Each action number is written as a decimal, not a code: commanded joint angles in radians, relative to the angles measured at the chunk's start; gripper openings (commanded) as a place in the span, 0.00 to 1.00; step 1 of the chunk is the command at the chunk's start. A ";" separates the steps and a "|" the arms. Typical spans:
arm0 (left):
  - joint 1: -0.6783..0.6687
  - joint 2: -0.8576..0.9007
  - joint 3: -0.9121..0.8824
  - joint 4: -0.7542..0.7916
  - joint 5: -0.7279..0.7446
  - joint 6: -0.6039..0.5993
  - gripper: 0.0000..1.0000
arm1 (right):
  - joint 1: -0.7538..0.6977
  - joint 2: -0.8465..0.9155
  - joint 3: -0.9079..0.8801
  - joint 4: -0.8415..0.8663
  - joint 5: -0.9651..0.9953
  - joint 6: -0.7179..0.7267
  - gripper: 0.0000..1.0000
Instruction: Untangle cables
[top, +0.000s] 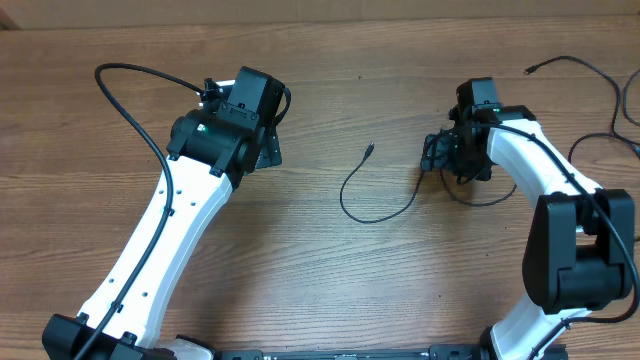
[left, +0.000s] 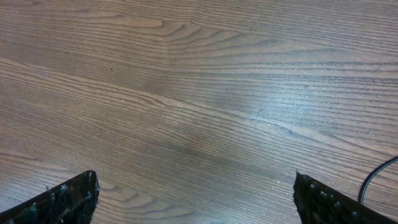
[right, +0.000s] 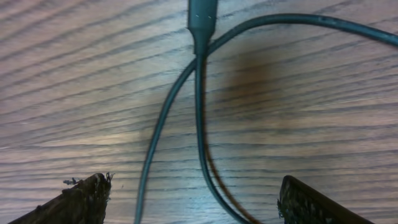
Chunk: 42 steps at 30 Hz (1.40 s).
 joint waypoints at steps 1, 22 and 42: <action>0.005 -0.024 -0.005 0.003 -0.019 0.019 1.00 | 0.031 0.031 -0.006 0.008 0.029 0.004 0.86; 0.005 -0.024 -0.005 0.004 -0.019 0.019 1.00 | 0.066 0.135 -0.006 0.029 0.103 0.023 0.34; 0.005 -0.024 -0.005 0.004 -0.019 0.019 1.00 | 0.063 0.132 0.148 -0.116 0.057 0.075 0.04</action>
